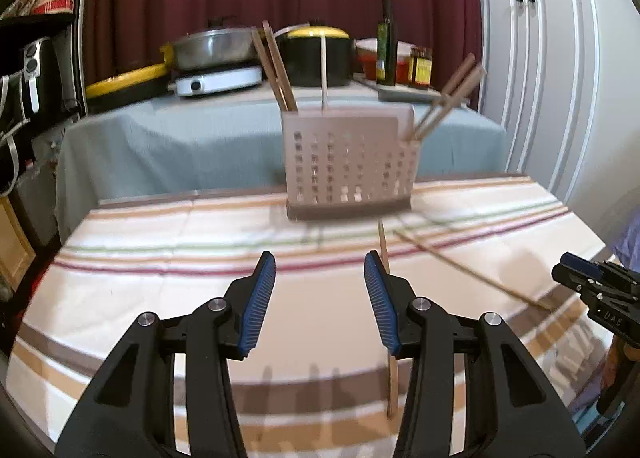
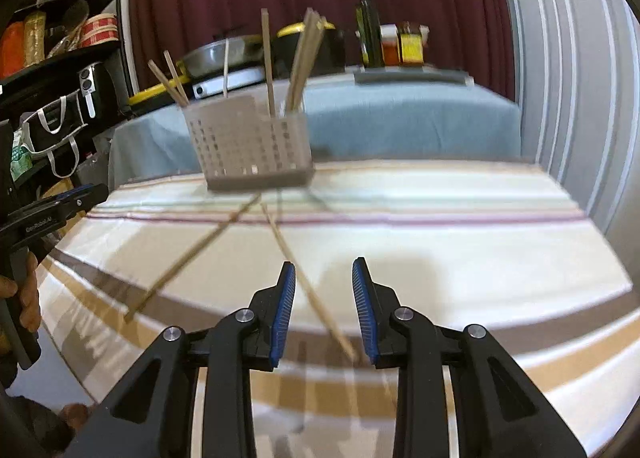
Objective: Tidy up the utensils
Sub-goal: 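Move both grippers back down to the last chopsticks on the cloth, then close the right gripper on a chopstick while the left gripper grasps another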
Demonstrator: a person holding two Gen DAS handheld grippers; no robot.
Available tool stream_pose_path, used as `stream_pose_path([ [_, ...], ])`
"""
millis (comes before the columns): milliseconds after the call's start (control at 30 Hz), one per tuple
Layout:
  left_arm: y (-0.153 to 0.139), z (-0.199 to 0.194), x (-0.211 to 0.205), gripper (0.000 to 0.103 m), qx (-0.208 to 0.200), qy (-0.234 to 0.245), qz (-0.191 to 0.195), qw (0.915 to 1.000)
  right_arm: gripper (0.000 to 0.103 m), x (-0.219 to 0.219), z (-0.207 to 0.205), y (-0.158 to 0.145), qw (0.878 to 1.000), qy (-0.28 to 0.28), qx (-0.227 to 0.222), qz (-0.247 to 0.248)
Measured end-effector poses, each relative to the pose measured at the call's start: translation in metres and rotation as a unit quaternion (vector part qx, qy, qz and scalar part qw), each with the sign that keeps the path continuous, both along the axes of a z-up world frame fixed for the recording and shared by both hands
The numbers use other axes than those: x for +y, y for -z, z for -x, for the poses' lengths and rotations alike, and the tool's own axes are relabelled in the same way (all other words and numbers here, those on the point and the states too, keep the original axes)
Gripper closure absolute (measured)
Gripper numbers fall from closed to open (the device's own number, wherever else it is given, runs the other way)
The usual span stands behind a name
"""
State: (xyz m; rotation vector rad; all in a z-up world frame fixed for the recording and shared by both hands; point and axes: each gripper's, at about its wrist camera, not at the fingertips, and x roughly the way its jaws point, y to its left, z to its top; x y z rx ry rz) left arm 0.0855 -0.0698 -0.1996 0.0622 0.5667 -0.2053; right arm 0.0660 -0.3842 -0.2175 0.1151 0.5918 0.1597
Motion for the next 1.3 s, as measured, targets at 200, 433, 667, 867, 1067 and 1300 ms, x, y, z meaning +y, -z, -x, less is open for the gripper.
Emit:
stream_pose_path([
  [200,0.024,0.008,-0.008,0.058,0.025,0.009,-0.008,0.9996,0.072,-0.002,0.003,0.022,0.999,0.011,0.034,-0.005],
  [433,0.042,0.013,-0.018,0.058,0.043,0.022,-0.013,0.9987,0.075,-0.002,-0.001,0.033,0.998,0.019,0.053,-0.009],
  [667,0.055,0.02,-0.022,0.058,0.053,0.031,-0.008,0.998,0.09,0.016,0.013,0.036,0.999,-0.009,0.044,0.003],
  [867,0.065,0.026,-0.025,0.058,0.061,0.046,-0.004,0.9971,0.091,0.029,0.019,0.037,0.999,-0.024,0.042,0.011],
  [1067,0.073,0.029,-0.031,0.061,0.064,0.061,-0.002,0.9961,0.091,0.028,0.019,0.037,0.999,-0.011,0.036,-0.003],
  [1300,0.081,0.034,-0.031,0.075,0.064,0.06,-0.005,0.9961,0.091,0.036,0.021,0.036,1.0,-0.015,0.018,-0.002],
])
